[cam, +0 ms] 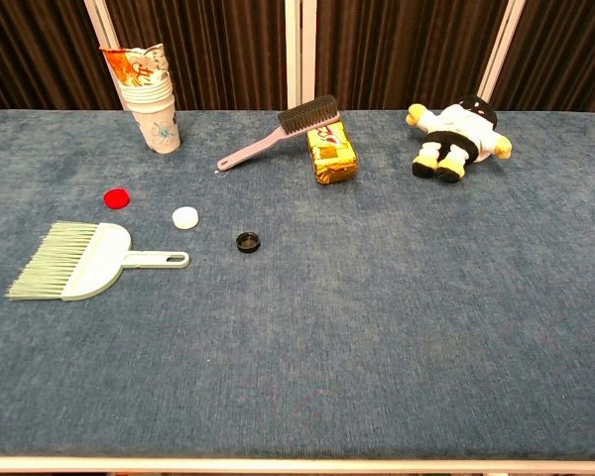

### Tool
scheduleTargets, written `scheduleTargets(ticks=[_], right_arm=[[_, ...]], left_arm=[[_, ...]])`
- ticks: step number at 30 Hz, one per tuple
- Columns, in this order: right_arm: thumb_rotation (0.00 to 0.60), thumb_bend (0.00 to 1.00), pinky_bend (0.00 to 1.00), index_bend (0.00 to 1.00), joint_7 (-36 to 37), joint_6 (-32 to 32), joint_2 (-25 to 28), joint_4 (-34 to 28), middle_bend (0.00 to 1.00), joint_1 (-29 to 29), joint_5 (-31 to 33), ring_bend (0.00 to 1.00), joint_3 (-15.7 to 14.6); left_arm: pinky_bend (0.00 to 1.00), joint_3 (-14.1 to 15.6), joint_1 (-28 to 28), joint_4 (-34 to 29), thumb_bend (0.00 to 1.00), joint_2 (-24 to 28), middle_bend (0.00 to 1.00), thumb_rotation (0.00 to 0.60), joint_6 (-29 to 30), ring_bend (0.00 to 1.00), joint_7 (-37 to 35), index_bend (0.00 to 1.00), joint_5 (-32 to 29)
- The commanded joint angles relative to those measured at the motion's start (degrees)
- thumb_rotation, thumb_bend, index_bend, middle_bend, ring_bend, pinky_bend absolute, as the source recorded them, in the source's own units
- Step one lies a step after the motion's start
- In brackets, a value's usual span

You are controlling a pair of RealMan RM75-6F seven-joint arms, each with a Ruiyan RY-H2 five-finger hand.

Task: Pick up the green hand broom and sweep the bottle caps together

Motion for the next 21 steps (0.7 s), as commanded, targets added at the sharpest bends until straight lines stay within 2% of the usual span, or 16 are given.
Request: scheduleTargets(ticks=[1,6,9,15,21], right_arm=[[0.6,0.29,0.0,0.0,0.0,0.1,-0.2,0.0,0.03,0.0,0.1,0.0,0.0],[0.6,0.29,0.0,0.0,0.1,0.4,-0.2,0.5,0.03,0.0,0.1,0.0,0.2],[0.6,0.29,0.0,0.0,-0.4,0.9,0.1,0.6,0.03,-0.1,0.3,0.0,0.4],[0.6,0.3,0.0,0.0,-1.3,2.6,1.5,0.8,0.03,-0.4,0.8,0.0,1.5],[0.6,0.3,0.0,0.0,-3.4,2.3,3.3,0.1,0.03,0.2,2.2,0.0,2.9]], left_arm=[[0.06,-0.1,-0.1,-0.4,0.05,0.3,0.18,0.6,-0.7,0.09,0.4,0.22,-0.5],[0.06,-0.5,-0.5,-1.3,0.05,0.9,0.18,0.6,-1.8,0.09,0.8,0.22,-1.2],[0.06,-1.1,-1.8,-1.6,0.06,1.3,0.21,0.6,-3.5,0.09,3.8,0.22,-2.0],[0.06,-2.9,-7.3,-4.5,0.13,2.6,0.29,0.6,-8.3,0.12,9.3,0.29,0.2],[0.06,-5.1,-14.9,-7.4,0.19,1.3,0.34,0.6,-17.4,0.15,14.4,0.3,-0.7]])
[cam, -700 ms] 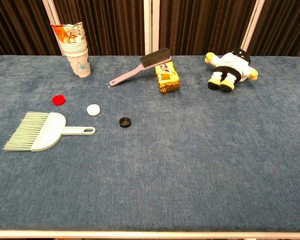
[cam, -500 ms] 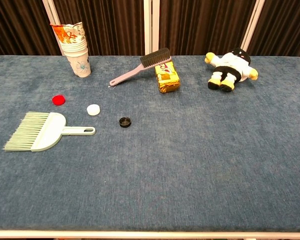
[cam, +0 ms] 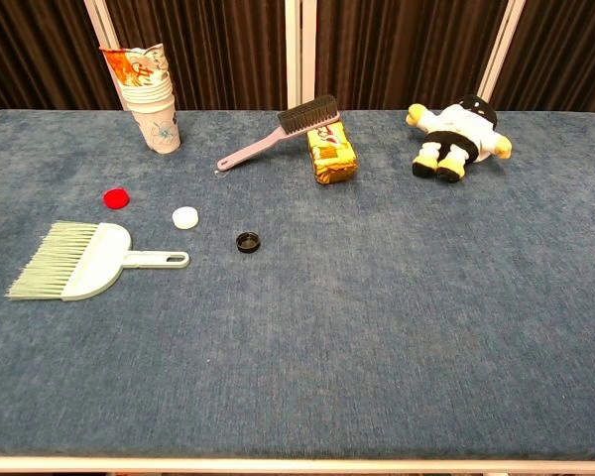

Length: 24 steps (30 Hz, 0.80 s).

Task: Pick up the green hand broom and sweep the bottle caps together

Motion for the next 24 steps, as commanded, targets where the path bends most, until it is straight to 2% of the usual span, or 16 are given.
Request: scheduleTargets(ticks=[1,6,11,24], right_arm=[[0.6,0.3,0.0,0.0,-0.9,-0.3,1.1,-0.8,0.03,0.4,0.6,0.0,0.6],[0.6,0.3,0.0,0.0,-1.9,-0.4,2.3,-1.9,0.03,0.7,0.9,0.0,1.1],[0.6,0.3,0.0,0.0,-2.1,-1.0,2.7,-2.1,0.03,0.7,1.7,0.0,1.2],[0.6,0.3,0.0,0.0,-1.8,-2.6,1.9,-1.5,0.03,1.1,2.7,0.0,1.0]], left_arm=[[0.06,-2.1,-6.0,-2.3,0.2,-1.5,0.34,0.6,-7.1,0.15,4.2,0.3,-1.5],[0.06,-3.5,-11.5,-3.0,0.21,-4.9,0.34,0.6,-13.4,0.15,9.7,0.31,-6.0],[0.06,-3.1,-15.6,-2.1,0.21,-10.2,0.36,0.6,-16.5,0.17,17.6,0.33,-10.6],[0.07,-1.8,-24.0,4.8,0.23,-24.4,0.38,0.6,-15.0,0.19,38.7,0.34,-26.1]])
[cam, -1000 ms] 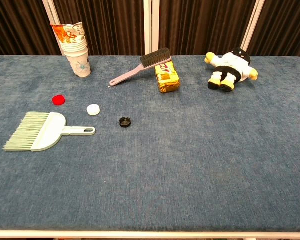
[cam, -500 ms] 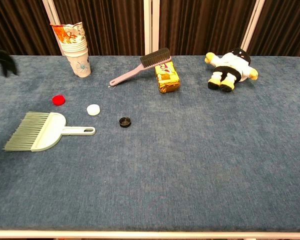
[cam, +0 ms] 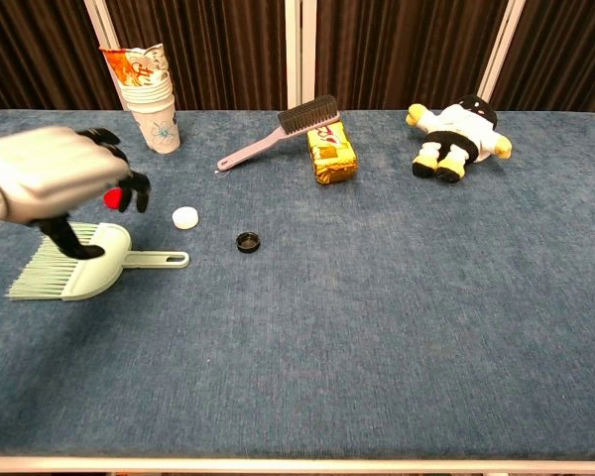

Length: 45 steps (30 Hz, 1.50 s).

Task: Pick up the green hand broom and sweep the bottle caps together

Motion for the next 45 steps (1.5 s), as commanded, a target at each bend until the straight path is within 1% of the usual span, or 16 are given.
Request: scheduleTargets(ticks=[1,4,7,11,17,23,29,34,39,45], right_arm=[[0.6,0.3,0.0,0.0,0.1,-0.1,0.0,0.1,0.03,0.0,0.2,0.0,0.0],[0.6,0.3,0.0,0.0,0.3,-0.2,-0.1,0.2,0.03,-0.1,0.4,0.0,0.0],[0.6,0.3,0.0,0.0,0.5,-0.2,-0.2,0.4,0.03,-0.3,0.6,0.0,-0.1],[0.6,0.3,0.0,0.0,0.8,-0.2,-0.4,0.7,0.03,-0.6,0.8,0.0,-0.3],[0.6,0.3,0.0,0.0,1.0,-0.1,-0.4,0.9,0.03,-0.9,1.2,0.0,-0.3],[0.6,0.3,0.0,0.0,1.0,-0.3,-0.6,1.0,0.03,-0.9,1.3,0.0,-0.4],[0.6,0.3,0.0,0.0,0.8,-0.4,-0.7,1.1,0.03,-1.1,1.5,0.0,-0.4],[0.6,0.3,0.0,0.0,0.7,-0.3,-0.7,1.0,0.03,-1.3,1.8,0.0,-0.4],[0.6,0.3,0.0,0.0,0.7,-0.3,-0.7,1.0,0.03,-1.4,1.8,0.0,-0.5],[0.6,0.3,0.0,0.0,0.7,-0.3,-0.7,1.0,0.03,-1.5,1.9,0.0,-0.5]], left_arm=[[0.07,0.9,-3.5,2.7,0.23,-4.7,0.38,0.6,1.3,0.19,7.2,0.34,-5.7],[0.07,1.4,-5.2,3.7,0.23,-6.6,0.38,0.6,2.1,0.19,10.8,0.34,-8.5],[0.08,1.5,-6.6,4.8,0.23,-8.2,0.38,0.6,2.4,0.2,12.9,0.34,-11.3],[0.09,1.3,-7.7,5.8,0.23,-9.7,0.42,0.6,3.0,0.24,12.7,0.34,-13.6],[0.09,1.8,-8.6,7.1,0.23,-10.4,0.42,0.6,3.4,0.25,11.5,0.34,-16.0],[0.09,3.4,-9.4,8.0,0.23,-10.8,0.43,0.6,4.2,0.25,11.6,0.35,-16.3],[0.09,4.4,-9.7,9.8,0.24,-11.8,0.44,0.6,4.4,0.25,9.9,0.37,-15.9],[0.1,5.4,-9.8,11.2,0.24,-12.7,0.47,0.6,4.9,0.28,9.0,0.39,-14.8],[0.1,5.9,-10.0,11.5,0.25,-13.0,0.47,0.6,5.1,0.28,8.9,0.4,-14.9],[0.14,6.6,-10.2,11.5,0.27,-13.0,0.48,0.6,5.0,0.28,8.6,0.41,-14.4]])
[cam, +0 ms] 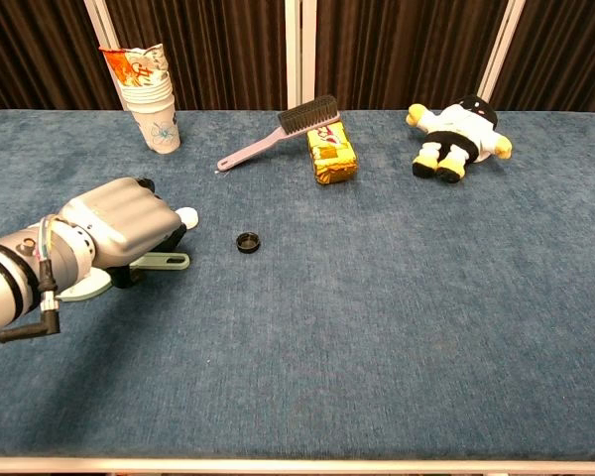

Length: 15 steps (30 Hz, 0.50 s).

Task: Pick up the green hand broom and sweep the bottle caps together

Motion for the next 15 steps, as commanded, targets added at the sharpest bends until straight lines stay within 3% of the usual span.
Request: scheduleTargets(ticks=[1,8,15], right_arm=[[0.6,0.3,0.0,0.0,0.0,0.1,0.0,0.0,0.03,-0.1,0.0,0.0,0.0],[0.6,0.3,0.0,0.0,0.2,0.1,0.1,0.0,0.04,-0.3,0.0,0.0,-0.1],[0.6,0.3,0.0,0.0,0.1,0.3,0.3,-0.4,0.04,-0.5,-0.1,0.0,-0.2]], left_arm=[[0.16,0.2,-0.1,-0.2,0.29,0.2,0.49,0.6,-0.3,0.29,-0.5,0.42,0.3],[0.23,1.3,0.7,-0.5,0.35,1.4,0.55,0.6,0.0,0.36,-5.1,0.47,5.1],[0.35,2.3,1.9,-0.3,0.42,5.1,0.57,0.6,-1.1,0.4,-15.8,0.51,14.1]])
